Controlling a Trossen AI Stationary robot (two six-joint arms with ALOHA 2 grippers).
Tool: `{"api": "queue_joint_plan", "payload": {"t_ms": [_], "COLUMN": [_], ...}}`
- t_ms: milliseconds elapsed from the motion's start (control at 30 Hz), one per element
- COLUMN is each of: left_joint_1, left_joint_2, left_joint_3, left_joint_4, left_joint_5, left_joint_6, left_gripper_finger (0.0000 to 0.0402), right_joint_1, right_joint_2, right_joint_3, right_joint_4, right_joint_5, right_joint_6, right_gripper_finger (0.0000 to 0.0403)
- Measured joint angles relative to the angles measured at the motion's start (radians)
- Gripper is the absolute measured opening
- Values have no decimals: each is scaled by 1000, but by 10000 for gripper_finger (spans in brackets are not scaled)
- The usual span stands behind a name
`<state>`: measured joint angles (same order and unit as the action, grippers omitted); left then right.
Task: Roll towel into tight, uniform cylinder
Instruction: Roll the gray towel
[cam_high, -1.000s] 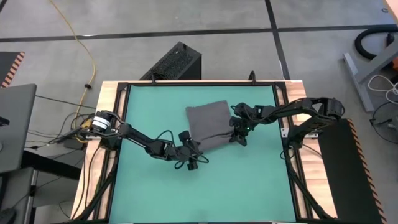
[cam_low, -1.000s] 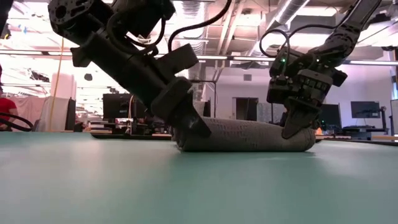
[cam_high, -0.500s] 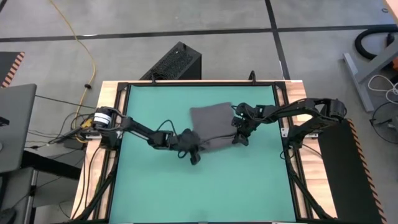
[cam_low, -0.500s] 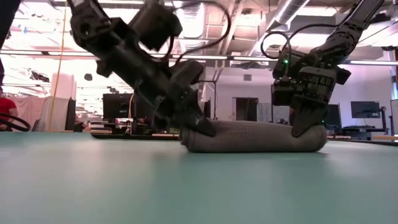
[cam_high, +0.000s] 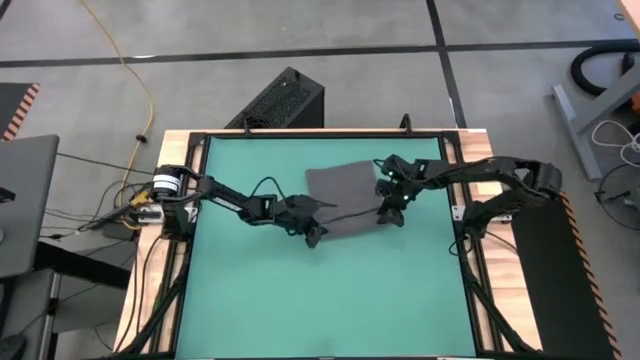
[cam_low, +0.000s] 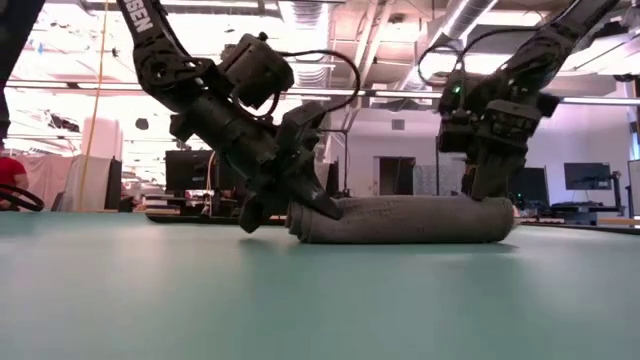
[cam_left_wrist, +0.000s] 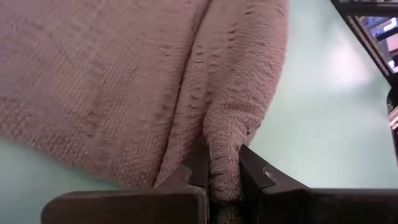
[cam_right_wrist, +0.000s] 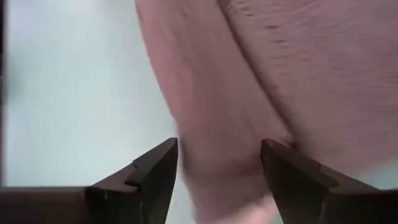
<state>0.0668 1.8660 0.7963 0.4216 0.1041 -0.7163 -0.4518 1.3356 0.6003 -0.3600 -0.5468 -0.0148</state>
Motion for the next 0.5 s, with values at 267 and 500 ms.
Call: {"api": "queue_joint_plan", "payload": {"t_ms": [267,500], "left_joint_1": [65,90], "left_joint_2": [-1,-2], "left_joint_3": [0,1], "left_joint_4": [-44,-51], "left_joint_5": [98,125], "left_joint_6": [-64,-107], "left_gripper_finger": [21,25], "right_joint_1": [162,399], "right_joint_2": [-244,-287], "right_joint_3": [-35,-159], "right_joint_4": [73,371], "right_joint_5": [254,459], "right_joint_6": [-64,-11], "right_gripper_finger": [259,259]}}
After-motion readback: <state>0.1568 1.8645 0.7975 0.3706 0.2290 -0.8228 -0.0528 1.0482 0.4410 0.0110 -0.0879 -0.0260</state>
